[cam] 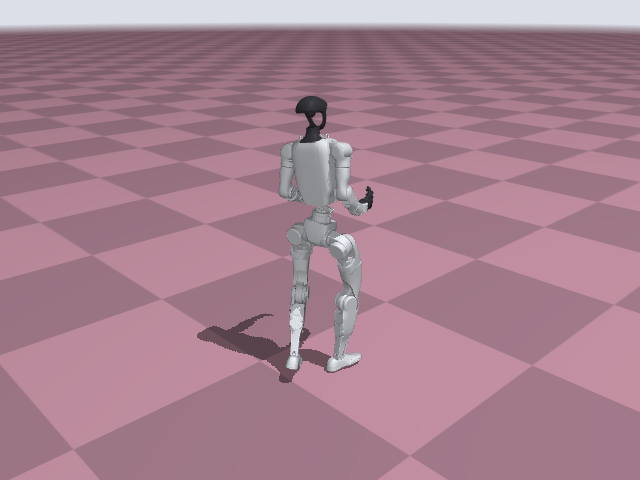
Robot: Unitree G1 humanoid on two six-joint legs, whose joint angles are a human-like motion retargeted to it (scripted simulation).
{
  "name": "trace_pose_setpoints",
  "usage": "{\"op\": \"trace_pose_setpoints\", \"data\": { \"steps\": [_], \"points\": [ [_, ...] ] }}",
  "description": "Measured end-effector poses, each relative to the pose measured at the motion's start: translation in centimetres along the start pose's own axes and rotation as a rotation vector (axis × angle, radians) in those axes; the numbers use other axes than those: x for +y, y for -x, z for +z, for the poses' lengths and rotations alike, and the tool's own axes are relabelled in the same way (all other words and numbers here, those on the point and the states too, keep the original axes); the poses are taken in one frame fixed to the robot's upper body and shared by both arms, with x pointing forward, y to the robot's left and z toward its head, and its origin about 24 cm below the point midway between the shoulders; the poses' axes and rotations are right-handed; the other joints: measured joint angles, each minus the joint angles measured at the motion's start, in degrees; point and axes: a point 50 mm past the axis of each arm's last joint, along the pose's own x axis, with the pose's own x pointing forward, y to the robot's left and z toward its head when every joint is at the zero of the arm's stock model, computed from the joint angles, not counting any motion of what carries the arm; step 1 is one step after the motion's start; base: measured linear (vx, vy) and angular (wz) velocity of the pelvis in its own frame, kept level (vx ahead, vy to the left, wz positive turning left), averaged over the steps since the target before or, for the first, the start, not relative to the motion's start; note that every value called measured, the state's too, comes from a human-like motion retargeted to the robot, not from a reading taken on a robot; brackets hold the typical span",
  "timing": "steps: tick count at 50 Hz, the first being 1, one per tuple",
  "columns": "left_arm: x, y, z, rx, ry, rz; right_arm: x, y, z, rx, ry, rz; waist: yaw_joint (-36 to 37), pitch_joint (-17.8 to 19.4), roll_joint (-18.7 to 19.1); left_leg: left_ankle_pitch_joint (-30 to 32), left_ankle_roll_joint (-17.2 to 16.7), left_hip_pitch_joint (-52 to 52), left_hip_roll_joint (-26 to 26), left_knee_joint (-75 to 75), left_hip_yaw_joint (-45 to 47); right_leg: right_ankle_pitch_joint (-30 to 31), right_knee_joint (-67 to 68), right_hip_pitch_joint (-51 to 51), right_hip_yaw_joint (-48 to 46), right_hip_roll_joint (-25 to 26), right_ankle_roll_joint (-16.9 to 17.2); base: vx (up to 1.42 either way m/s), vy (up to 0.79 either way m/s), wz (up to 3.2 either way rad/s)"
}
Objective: Walk run
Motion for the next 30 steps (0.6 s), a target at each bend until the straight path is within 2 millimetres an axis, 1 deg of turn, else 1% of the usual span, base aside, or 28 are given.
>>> {"op": "trace_pose_setpoints", "data": {
  "steps": [2, 5, 7, 10, 11, 12, 13, 15, 17, 18, 19, 20, 22, 23, 24, 25, 28, 30],
  "points": [
    [0.5, 0.4, -0.4, 0.032, -0.023, -0.031, 0.2, 0.2, -0.1, 0.011, 0.01, 0.012, -0.35, 0.18, -0.05, -0.47, -1.69, -3.29, -1.72, 2.67, -9.39, 2.11, -1.14, -0.31, 6.0, 2.0, 0.37, -0.06, -0.23, -2.77],
    [1.0, 0.8, -0.6, 0.062, -0.079, -0.079, 0.3, 0.7, -0.4, 0.024, 0.023, 0.006, 0.77, -0.1, 0.44, -0.49, -3.58, -6.16, -5.13, -0.2, -21.48, 5.38, -3.27, -1.08, 13.44, 5.45, 0.36, -0.04, -0.15, -3.08],
    [0.7, 0.7, -0.7, 0.064, -0.066, -0.088, 0.3, 1.1, -0.5, 0.032, 0.02, -0.001, 2.13, 0.33, 1.17, 0.5, -5.18, -6.86, -8.11, -3.78, -31.64, 7.52, -4.78, -1.2, 17.3, 7.47, 1.21, -0.06, -0.1, -3.23],
    [0.1, 0.5, -0.8, 0.07, -0.03, -0.106, 0.4, 1.3, -0.6, 0.038, 0.013, 0.003, 3.49, 1.27, 2.48, 2.63, -7.4, -6.53, -12.36, -8.72, -46.66, 10.15, -6.77, -1.21, 24.42, 10.89, 3.53, -0.11, -0.07, -3.27],
    [-0.1, 0.4, -0.9, 0.071, -0.027, -0.116, 0.4, 1.4, -0.6, 0.038, 0.015, 0.009, 3.47, 1.65, 2.87, 4.44, -7.1, -6.36, -12.53, -10.43, -48.25, 11.0, -7.41, -1.13, 26.43, 12.02, 4.35, -0.19, -0.02, -3.08],
    [-0.2, 0.3, -0.9, 0.069, -0.023, -0.127, 0.3, 1.4, -0.6, 0.039, 0.018, 0.014, 3.2, 1.97, 3.04, 5.32, -6.51, -6.24, -12.49, -11.56, -48.36, 11.83, -8.04, -1.11, 28.32, 12.76, 5.33, -0.23, 0.0, -2.73],
    [-0.4, 0.1, -0.8, 0.064, -0.019, -0.14, 0.2, 1.4, -0.5, 0.038, 0.022, 0.016, 2.44, 2.14, 2.75, 4.36, -5.35, -6.25, -12.04, -11.55, -45.52, 12.61, -8.64, -1.21, 29.98, 12.68, 6.63, -0.24, 0.03, -2.55],
    [-0.6, -0.3, -0.8, 0.058, -0.013, -0.151, 0.1, 1.4, -0.6, 0.042, 0.026, 0.02, 1.06, 2.27, 2.98, 2.97, -1.62, -6.06, -10.42, -12.57, -36.09, 14.23, -9.79, -1.59, 32.17, 13.53, 9.54, -0.26, 0.06, -2.37],
    [-0.9, -0.6, -0.7, 0.05, -0.001, -0.155, 0.3, 1.7, -0.8, 0.05, 0.022, 0.023, -1.97, 2.25, 3.7, 2.7, -1.46, -4.3, -9.25, -14.73, -32.64, 15.17, -11.01, -1.95, 30.87, 13.79, 12.09, -0.34, 0.07, -2.15],
    [-0.8, -0.9, -0.7, 0.046, 0.005, -0.149, 0.5, 1.7, -0.8, 0.053, 0.02, 0.032, -2.36, 2.49, 3.83, 3.07, -2.63, -4.45, -8.71, -15.05, -31.74, 15.33, -11.23, -2.32, 29.6, 13.92, 12.02, -0.4, 0.06, -2.66],
    [-0.8, -1.2, -0.6, 0.038, 0.009, -0.148, 0.6, 1.8, -0.9, 0.053, 0.018, 0.038, -2.47, 2.74, 3.97, 3.02, -3.19, -4.4, -7.41, -15.45, -28.23, 14.77, -11.08, -2.96, 24.64, 13.02, 10.98, -0.43, 0.05, -2.95],
    [-0.7, -1.6, -0.5, 0.028, 0.012, -0.15, 0.7, 1.8, -0.9, 0.052, 0.016, 0.041, -2.42, 3.0, 4.12, 2.75, -3.45, -4.25, -5.72, -15.88, -23.42, 13.85, -10.74, -3.73, 17.83, 11.59, 9.44, -0.42, 0.05, -2.88],
    [-1.0, -2.1, -0.2, 0.008, 0.012, -0.176, 0.5, 2.4, -1.2, 0.069, 0.02, 0.036, -0.91, 3.05, 4.73, 2.96, -3.55, -3.25, -5.03, -17.78, -19.62, 12.6, -9.76, -3.35, 3.45, 9.02, 5.46, -0.31, 0.06, -2.72],
    [-1.2, -2.4, -0.1, 0.001, 0.013, -0.193, 0.2, 2.9, -1.4, 0.085, 0.025, 0.026, 0.15, 2.85, 5.09, 3.11, -3.6, -2.56, -4.69, -18.87, -17.5, 12.27, -8.91, -2.87, -1.76, 8.24, 3.81, -0.13, 0.07, -2.48],
    [-1.5, -2.5, -0.1, -0.003, 0.019, -0.206, -0.2, 3.5, -1.6, 0.103, 0.029, 0.011, 1.11, 2.45, 5.46, 3.22, -3.75, -1.77, -4.39, -19.95, -15.47, 11.74, -7.95, -2.34, -4.72, 7.74, 3.15, -0.04, 0.07, -2.3],
    [-1.8, -2.7, 0.0, -0.007, 0.027, -0.216, -0.5, 4.1, -1.9, 0.124, 0.033, -0.008, 2.02, 1.95, 5.84, 3.32, -3.95, -0.93, -4.1, -21.04, -13.48, 11.11, -6.93, -1.78, -6.55, 7.37, 2.99, 0.01, 0.05, -2.08],
    [-3.1, -2.5, -0.2, -0.002, 0.069, -0.229, -1.4, 5.9, -2.6, 0.174, 0.025, -0.075, 3.32, 0.53, 7.89, 3.52, -4.99, 1.29, -2.57, -23.5, -8.25, 7.44, -4.03, 0.12, -4.07, 8.83, 3.24, 0.05, 0.04, -1.72],
    [-3.6, -2.4, -0.4, 0.005, 0.1, -0.216, -1.8, 6.7, -2.8, 0.192, 0.019, -0.103, 2.72, 0.16, 9.6, 3.26, -5.63, 2.37, -1.29, -24.29, -5.76, 4.66, -2.49, 1.86, -2.14, 10.15, 3.34, -0.03, -0.04, -1.23]
  ]
}}
